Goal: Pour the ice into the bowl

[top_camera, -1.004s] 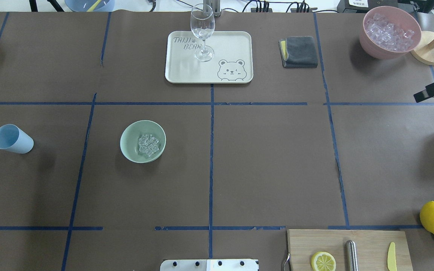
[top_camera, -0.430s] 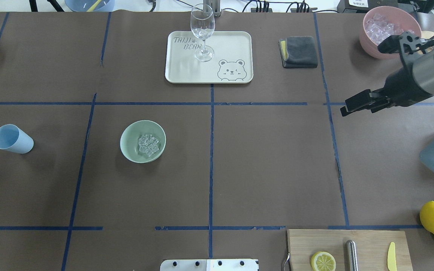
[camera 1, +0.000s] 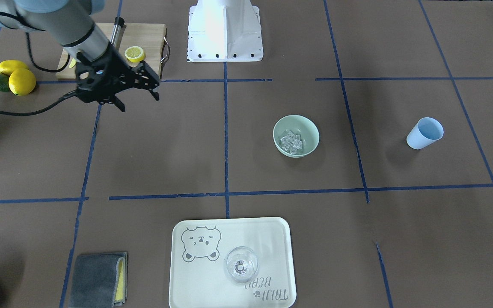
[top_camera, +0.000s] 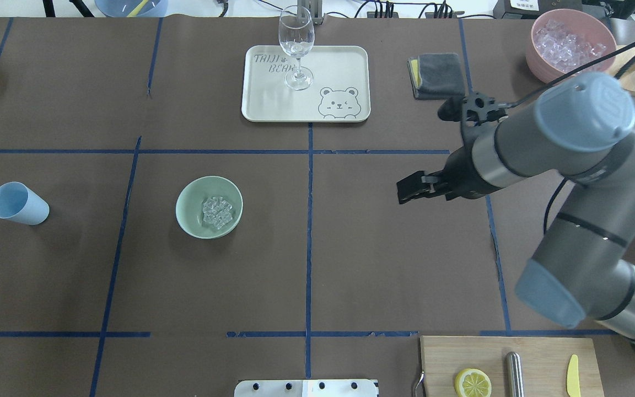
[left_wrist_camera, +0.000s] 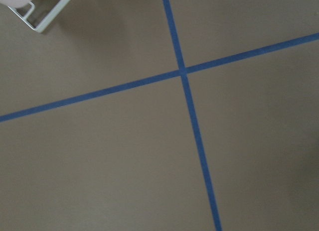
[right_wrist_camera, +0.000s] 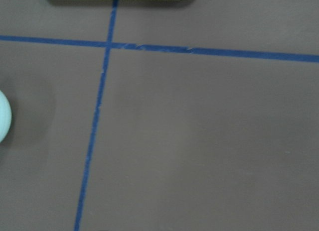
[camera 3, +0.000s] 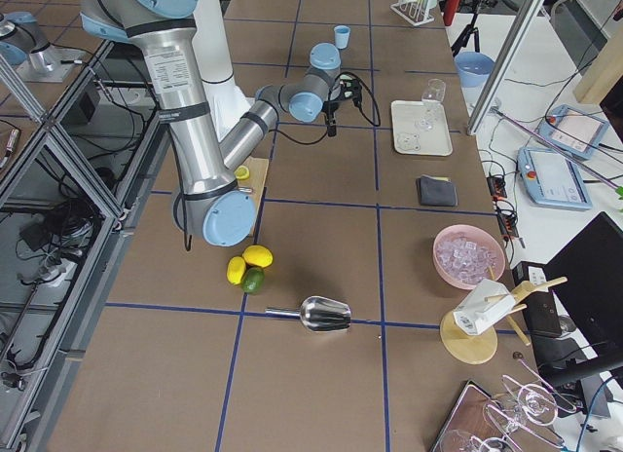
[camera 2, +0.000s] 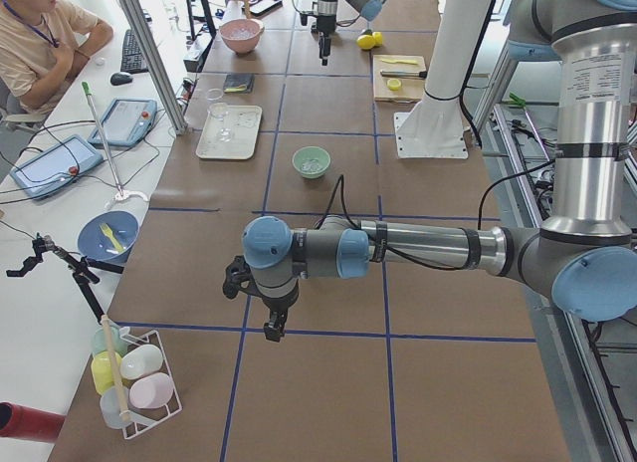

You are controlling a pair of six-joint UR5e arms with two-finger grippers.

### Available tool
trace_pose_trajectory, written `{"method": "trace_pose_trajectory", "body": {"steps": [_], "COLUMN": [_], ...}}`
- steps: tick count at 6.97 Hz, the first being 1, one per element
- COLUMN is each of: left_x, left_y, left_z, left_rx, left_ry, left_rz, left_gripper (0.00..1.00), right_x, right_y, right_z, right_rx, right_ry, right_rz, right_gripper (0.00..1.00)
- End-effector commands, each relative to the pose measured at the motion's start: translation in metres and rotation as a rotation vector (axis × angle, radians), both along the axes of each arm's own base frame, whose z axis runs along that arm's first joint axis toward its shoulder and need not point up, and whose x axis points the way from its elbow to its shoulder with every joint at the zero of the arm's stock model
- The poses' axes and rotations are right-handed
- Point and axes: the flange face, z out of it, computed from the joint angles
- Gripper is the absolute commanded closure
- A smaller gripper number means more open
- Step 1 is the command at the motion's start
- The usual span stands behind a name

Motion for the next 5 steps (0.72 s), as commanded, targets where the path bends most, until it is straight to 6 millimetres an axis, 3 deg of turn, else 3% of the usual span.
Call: {"method": "trace_pose_trajectory", "body": {"steps": [1, 3, 4, 5], "left_x": [-0.007, -0.007, -0.007, -0.007], "left_y": [0.000, -0.002, -0.003, -0.003], "left_z": [-0.005, -0.007, -0.008, -0.013], "left_rx": [-0.001, 0.005, 0.007, 0.017], "left_ry": [0.015, 0.016, 0.017, 0.015], "left_rz": [-0.018, -0.018, -0.018, -0.018], "left_gripper": [0.00, 0.00, 0.00, 0.00], "right_x": [-0.121, -0.216, -0.250, -0.285], "right_y": [0.019, -0.005, -0.016, -0.028], "right_z": [-0.070, -0.119, -0.139, -0.131], "right_rx": [-0.002, -0.066, -0.070, -0.047], "right_ry": [0.048, 0.088, 0.086, 0.074], "right_rz": [0.065, 0.105, 0.111, 0.142], "right_gripper": [0.00, 0.01, 0.05, 0.09]}}
